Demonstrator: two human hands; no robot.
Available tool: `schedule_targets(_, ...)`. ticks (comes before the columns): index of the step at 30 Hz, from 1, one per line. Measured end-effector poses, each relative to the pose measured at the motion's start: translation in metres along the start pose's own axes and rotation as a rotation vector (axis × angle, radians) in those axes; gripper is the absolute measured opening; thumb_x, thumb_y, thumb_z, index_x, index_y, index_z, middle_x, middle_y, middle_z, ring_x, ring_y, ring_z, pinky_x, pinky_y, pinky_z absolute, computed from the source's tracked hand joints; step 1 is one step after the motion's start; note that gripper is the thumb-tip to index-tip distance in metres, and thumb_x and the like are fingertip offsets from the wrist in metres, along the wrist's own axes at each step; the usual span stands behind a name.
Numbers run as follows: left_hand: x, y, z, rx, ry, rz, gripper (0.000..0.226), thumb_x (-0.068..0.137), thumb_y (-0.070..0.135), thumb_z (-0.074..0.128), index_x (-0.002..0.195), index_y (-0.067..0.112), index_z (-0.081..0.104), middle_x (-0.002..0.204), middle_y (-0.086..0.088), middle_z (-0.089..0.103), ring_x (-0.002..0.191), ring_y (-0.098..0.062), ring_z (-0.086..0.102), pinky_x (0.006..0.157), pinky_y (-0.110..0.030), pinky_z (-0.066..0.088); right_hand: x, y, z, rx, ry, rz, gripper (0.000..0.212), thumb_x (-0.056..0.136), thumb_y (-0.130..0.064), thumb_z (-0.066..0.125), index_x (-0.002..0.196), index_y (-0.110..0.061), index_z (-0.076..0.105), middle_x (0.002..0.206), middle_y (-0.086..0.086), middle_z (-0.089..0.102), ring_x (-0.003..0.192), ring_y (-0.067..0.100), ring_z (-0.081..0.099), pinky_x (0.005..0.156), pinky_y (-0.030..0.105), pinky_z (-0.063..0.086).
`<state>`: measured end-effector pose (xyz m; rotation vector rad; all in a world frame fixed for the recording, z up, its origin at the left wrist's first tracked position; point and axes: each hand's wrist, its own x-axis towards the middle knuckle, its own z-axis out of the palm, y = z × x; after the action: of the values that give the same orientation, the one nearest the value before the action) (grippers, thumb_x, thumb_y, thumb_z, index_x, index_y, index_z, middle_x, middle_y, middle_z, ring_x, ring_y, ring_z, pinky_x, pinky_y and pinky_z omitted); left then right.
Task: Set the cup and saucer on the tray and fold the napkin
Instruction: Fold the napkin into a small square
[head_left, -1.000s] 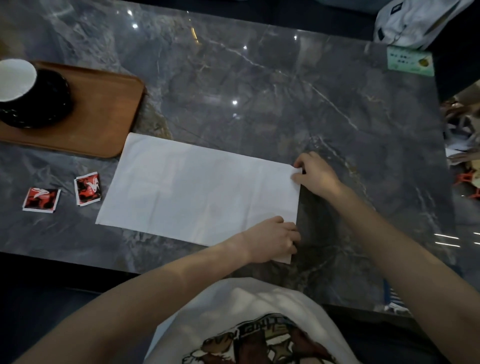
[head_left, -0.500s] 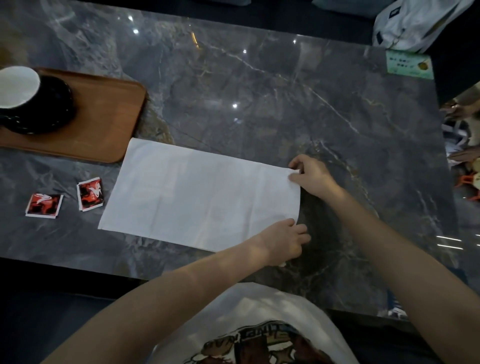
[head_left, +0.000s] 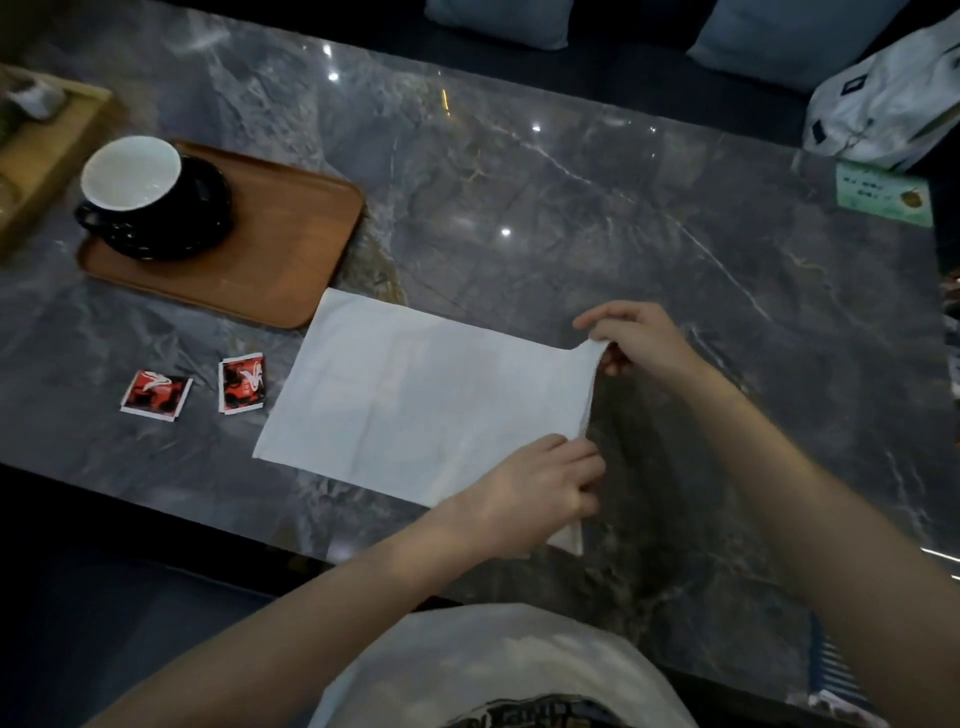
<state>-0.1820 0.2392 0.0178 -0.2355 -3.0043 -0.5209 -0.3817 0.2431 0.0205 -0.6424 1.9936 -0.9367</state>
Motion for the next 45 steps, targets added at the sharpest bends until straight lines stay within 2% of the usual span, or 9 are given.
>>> schedule_targets(4,-0.045,-0.018,-0.018,-0.165,0.182,-0.298,0.020,0.058,0.013,0.082,0.072,0.022,0.071,0.128,-0.010,0.057,0.123,-0.026,0.047,0.095,-0.031,0.039,0.012,-0.025,0.024,-0.016,-0.067,-0.021,0.019,0.084,-0.001,0.051,0.090,-0.006,0.069,0.055,0.012,0.058,0.034,0.008,0.053,0.045,0.025,0.040)
schedule_targets(7,-0.084,-0.036,-0.029,-0.456,0.316,-0.700,0.032,0.067,0.008,0.078,0.097,0.018,0.071,0.141,-0.003,0.041,0.127,-0.016,0.038,0.099,-0.020,0.034,0.022,-0.044,0.046,-0.016,-0.104,-0.072,0.016,0.085,-0.001,0.052,0.090,-0.003,0.067,0.040,-0.002,0.061,0.032,0.004,0.053,0.037,0.016,0.034)
schedule_targets(12,-0.139,-0.070,-0.046,-0.659,0.381,-0.990,0.028,0.072,-0.004,0.070,0.082,0.022,0.072,0.094,0.005,0.069,0.091,-0.002,0.061,0.080,-0.013,0.046,0.037,-0.074,0.092,0.028,-0.157,-0.121,0.020,0.088,-0.013,0.057,0.068,-0.012,0.059,0.042,-0.008,0.064,0.036,0.003,0.058,0.036,0.011,0.033)
schedule_targets(17,-0.174,-0.092,-0.051,-0.714,0.378,-1.112,0.035,0.078,-0.007,0.054,0.096,0.018,0.071,0.097,0.008,0.068,0.093,0.004,0.058,0.077,-0.003,0.042,0.043,-0.103,0.133,-0.002,-0.211,-0.140,0.017,0.086,-0.016,0.046,0.078,-0.010,0.060,0.061,-0.003,0.070,0.050,0.012,0.062,0.048,0.020,0.038)
schedule_targets(20,-0.189,-0.099,-0.053,-0.839,0.409,-1.182,0.028,0.074,0.015,0.051,0.092,0.021,0.071,0.093,0.014,0.065,0.082,0.010,0.056,0.070,-0.003,0.040,0.048,-0.109,0.154,-0.172,-0.222,-0.241,0.009,0.082,-0.013,0.054,0.082,-0.012,0.063,0.067,-0.002,0.068,0.052,0.006,0.059,0.053,0.013,0.044)
schedule_targets(25,-0.204,-0.108,-0.042,-0.779,0.418,-1.307,0.011,0.080,0.023,0.066,0.087,0.019,0.073,0.083,0.016,0.066,0.077,0.016,0.056,0.067,-0.002,0.039,0.072,-0.107,0.189,-0.540,-0.152,-0.413,0.023,0.086,-0.030,0.058,0.075,-0.011,0.065,0.071,0.002,0.057,0.077,0.014,0.051,0.068,0.030,0.038)
schedule_targets(28,-0.210,-0.115,-0.033,-0.618,0.377,-1.398,0.016,0.083,0.010,0.062,0.095,0.016,0.070,0.076,0.003,0.062,0.062,-0.004,0.057,0.060,-0.016,0.040,0.088,-0.105,0.211,-0.613,-0.202,-0.392,0.020,0.090,-0.027,0.054,0.083,-0.012,0.066,0.084,0.009,0.054,0.093,0.023,0.046,0.080,0.032,0.035)
schedule_targets(34,-0.220,-0.125,-0.023,-0.570,0.334,-1.543,0.034,0.079,0.017,0.063,0.111,0.020,0.051,0.088,-0.001,0.068,0.084,-0.028,0.063,0.077,-0.042,0.052,0.098,-0.109,0.236,-0.658,-0.235,-0.286,0.021,0.092,-0.027,0.045,0.082,-0.016,0.059,0.094,0.009,0.064,0.095,0.029,0.057,0.089,0.040,0.040)
schedule_targets(45,-0.225,-0.137,-0.024,-0.404,0.171,-1.464,0.015,0.080,0.020,0.062,0.094,0.015,0.060,0.094,-0.002,0.065,0.085,-0.025,0.062,0.070,-0.035,0.051,0.097,-0.106,0.252,-0.832,-0.012,-0.383,0.023,0.084,-0.020,0.060,0.106,-0.012,0.060,0.110,0.011,0.060,0.105,0.030,0.052,0.088,0.038,0.037)
